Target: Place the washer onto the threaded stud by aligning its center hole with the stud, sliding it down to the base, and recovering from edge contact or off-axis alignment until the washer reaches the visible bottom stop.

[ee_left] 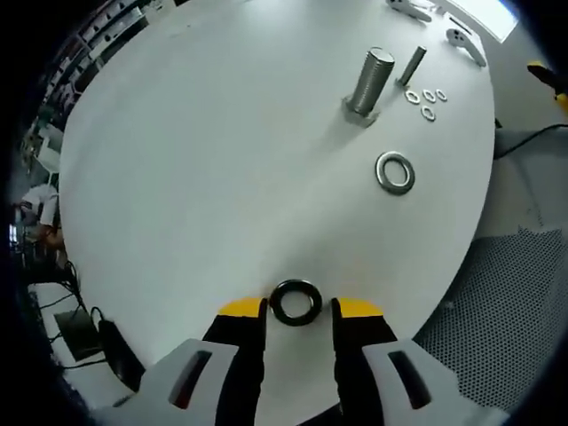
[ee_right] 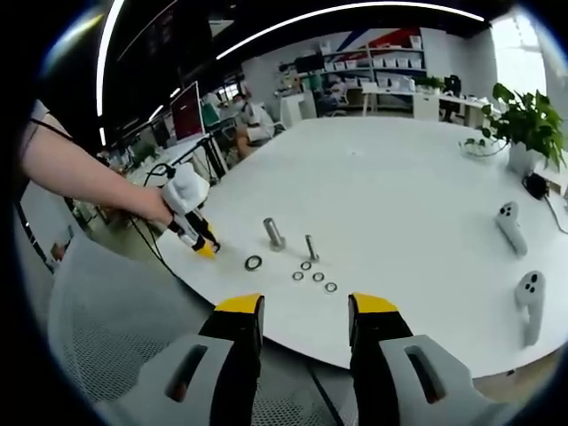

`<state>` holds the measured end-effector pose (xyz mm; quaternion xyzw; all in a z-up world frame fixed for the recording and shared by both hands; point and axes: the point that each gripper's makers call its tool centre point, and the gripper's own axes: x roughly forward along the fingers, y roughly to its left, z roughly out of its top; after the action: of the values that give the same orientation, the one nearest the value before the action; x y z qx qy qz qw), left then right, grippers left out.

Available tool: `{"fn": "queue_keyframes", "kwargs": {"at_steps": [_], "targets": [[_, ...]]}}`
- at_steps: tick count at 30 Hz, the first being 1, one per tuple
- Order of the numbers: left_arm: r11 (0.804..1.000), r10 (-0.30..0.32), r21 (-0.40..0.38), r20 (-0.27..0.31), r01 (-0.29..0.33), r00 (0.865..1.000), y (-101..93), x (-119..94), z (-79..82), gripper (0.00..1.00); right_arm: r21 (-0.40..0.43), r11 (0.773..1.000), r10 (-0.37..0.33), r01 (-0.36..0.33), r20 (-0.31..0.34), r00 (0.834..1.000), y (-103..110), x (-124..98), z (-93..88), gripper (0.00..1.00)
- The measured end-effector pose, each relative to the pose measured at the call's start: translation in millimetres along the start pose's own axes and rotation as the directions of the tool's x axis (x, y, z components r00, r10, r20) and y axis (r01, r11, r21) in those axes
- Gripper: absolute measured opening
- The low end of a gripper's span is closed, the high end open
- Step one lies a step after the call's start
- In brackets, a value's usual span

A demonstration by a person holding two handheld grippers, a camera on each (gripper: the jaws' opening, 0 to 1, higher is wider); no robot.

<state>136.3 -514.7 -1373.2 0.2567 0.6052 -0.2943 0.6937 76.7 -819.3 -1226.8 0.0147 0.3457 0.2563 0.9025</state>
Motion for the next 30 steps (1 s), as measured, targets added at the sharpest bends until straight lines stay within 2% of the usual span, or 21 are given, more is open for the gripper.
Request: {"fn": "queue_keyframes", "kwargs": {"at_steps": [5,13,18,21,25,30], "targets": [[1.000,0.010,-0.015,0.008,-0.010,1.000,1.0,-0.5,-0.5,0.22,0.000,1.000,0.001,-0.001,0.000,1.000,0.4,0.1,-0.1,0.40],[1.000,0.006,-0.016,-0.017,-0.006,1.000,1.0,-1.0,-0.4,0.21,-0.001,1.000,0.002,-0.002,-0.003,1.000,0.6,0.3,-0.4,0.40],[0.999,-0.003,-0.052,0.030,0.005,1.000,3.9,-1.5,-0.5,0.20,-0.004,1.000,0.004,-0.004,-0.008,1.000,1.0,0.6,-1.3,0.40],[0.999,-0.006,-0.037,0.052,0.008,0.999,3.7,-2.0,-0.1,0.19,0.003,1.000,0.000,0.000,-0.004,1.000,0.0,0.4,-0.7,0.40],[1.000,0.005,0.016,0.036,-0.005,0.999,1.0,-1.8,3.0,0.19,0.001,1.000,0.000,0.000,-0.008,1.000,0.3,0.5,-1.3,0.40],[1.000,-0.003,0.026,0.028,0.002,1.000,1.1,-1.4,5.4,0.19,0.000,1.000,0.000,0.000,-0.007,1.000,0.4,0.4,-1.4,0.40]]}}
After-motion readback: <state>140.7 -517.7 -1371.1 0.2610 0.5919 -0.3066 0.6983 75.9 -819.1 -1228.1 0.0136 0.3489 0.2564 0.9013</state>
